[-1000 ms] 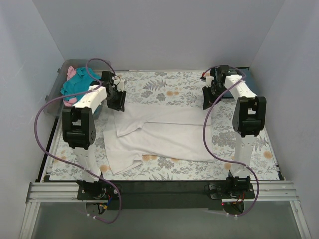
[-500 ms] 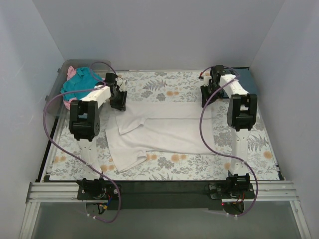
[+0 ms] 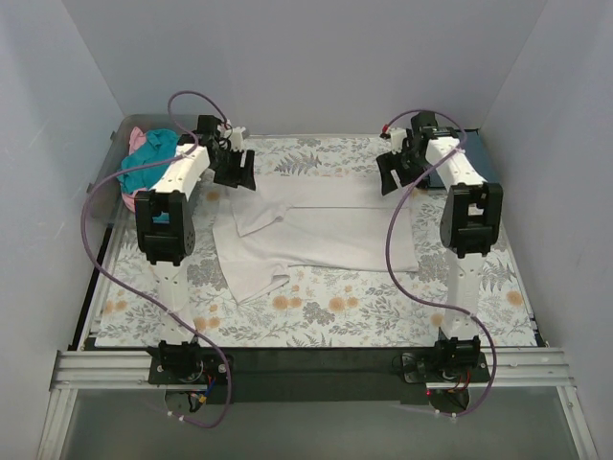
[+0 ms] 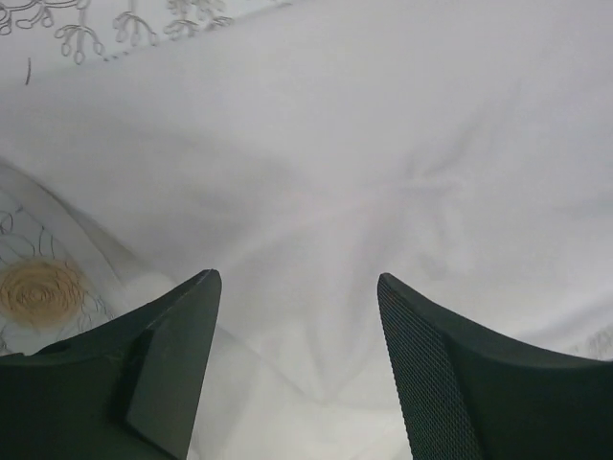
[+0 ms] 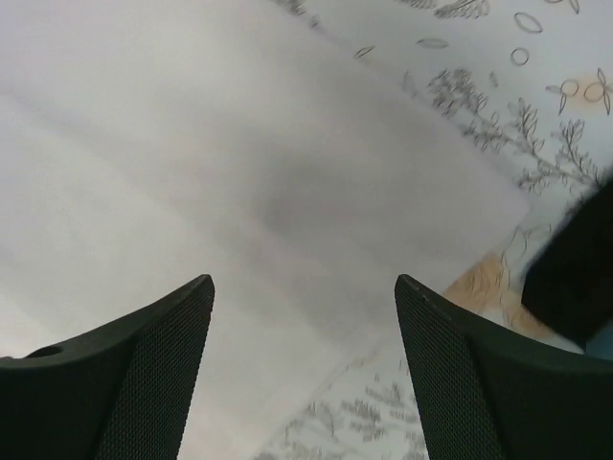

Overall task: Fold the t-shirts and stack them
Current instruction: Fold the tshirt

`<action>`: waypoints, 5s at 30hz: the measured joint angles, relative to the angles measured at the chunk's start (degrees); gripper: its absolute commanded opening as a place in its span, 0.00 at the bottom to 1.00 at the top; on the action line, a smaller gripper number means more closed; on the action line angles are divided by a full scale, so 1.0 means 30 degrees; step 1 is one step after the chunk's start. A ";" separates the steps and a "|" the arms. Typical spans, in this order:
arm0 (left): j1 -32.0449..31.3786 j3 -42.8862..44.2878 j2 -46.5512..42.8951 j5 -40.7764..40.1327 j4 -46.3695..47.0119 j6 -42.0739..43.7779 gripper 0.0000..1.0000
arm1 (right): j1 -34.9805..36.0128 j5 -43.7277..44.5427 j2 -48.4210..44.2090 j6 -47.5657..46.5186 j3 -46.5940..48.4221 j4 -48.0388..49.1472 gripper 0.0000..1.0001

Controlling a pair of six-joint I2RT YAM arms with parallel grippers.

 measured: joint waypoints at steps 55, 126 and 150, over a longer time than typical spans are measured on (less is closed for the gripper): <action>-0.2040 -2.2221 -1.6597 -0.0095 0.1326 1.1373 0.51 | 0.5005 0.8007 -1.5664 -0.8473 -2.3656 0.5085 0.01; -0.1290 -0.9129 -0.8240 -0.1967 0.0160 1.0491 0.00 | 0.2448 0.6958 -0.9311 -1.1351 -1.1723 0.3024 0.01; -0.1093 -0.6805 -0.5741 -0.2470 0.1122 1.0302 0.00 | 0.2047 0.7002 -0.6229 -1.1672 -0.8816 0.2885 0.01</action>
